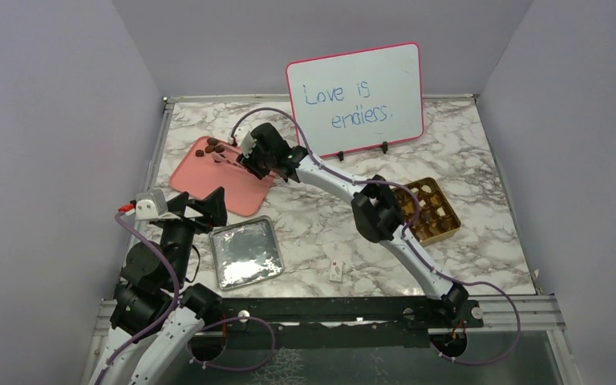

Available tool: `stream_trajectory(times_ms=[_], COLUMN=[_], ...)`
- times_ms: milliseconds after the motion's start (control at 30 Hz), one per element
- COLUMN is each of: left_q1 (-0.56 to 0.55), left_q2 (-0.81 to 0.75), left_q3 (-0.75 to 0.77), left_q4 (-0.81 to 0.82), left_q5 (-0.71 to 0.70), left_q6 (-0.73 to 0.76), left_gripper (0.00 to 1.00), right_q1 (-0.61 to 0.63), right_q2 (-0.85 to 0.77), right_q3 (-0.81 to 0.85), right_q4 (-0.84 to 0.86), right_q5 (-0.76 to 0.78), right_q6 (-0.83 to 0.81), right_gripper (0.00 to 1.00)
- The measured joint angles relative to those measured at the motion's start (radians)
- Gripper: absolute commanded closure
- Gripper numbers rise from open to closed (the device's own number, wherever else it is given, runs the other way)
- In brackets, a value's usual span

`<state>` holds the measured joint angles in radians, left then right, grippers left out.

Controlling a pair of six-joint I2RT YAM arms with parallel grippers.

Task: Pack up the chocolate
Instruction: Pick up the fake chocolate from the plate.

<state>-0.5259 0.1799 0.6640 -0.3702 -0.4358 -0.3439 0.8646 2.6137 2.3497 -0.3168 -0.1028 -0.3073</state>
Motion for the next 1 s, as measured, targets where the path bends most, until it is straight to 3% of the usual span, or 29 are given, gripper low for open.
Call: stream_trajectory(times_ms=[1000], left_q1=[-0.011], left_q2=[-0.007], left_q3=[0.000], left_q4=[-0.014], left_q5=[-0.004], left_q6=[-0.008], left_gripper=[0.01], right_q1=[-0.008], right_q2=[0.071], right_q3=[0.066], right_q4=[-0.024], right_q5=[-0.026], right_q6=[-0.001], right_gripper=[0.61])
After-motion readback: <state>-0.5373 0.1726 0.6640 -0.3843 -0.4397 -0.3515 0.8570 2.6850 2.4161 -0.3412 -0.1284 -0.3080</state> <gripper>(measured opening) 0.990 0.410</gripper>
